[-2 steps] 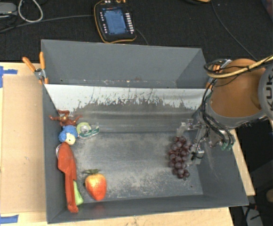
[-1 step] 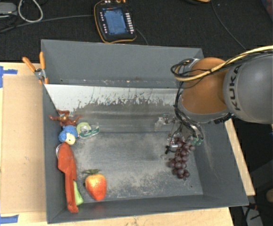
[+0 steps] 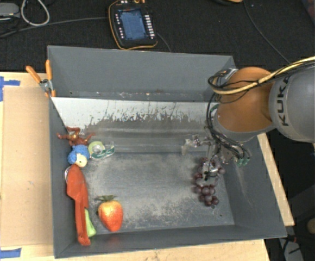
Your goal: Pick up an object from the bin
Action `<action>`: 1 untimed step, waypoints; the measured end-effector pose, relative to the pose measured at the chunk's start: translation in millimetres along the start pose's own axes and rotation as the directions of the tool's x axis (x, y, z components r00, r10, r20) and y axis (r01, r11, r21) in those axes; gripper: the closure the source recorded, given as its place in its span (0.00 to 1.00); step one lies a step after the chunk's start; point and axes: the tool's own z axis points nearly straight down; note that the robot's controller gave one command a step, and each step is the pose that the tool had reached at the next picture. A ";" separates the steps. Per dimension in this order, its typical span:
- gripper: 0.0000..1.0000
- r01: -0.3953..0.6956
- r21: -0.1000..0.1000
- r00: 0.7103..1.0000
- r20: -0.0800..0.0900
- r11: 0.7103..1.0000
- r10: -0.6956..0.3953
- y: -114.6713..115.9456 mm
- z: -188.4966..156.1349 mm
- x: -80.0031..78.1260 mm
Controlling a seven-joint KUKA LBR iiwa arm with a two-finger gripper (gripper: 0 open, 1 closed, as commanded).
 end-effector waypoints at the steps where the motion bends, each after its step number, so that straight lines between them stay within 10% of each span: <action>1: 0.00 -0.215 -0.001 0.977 0.008 0.977 0.215 -43.4 -10.0 -23.3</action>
Offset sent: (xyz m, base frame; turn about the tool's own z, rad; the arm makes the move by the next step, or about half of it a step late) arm -0.0432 -0.0819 -0.0063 -0.1256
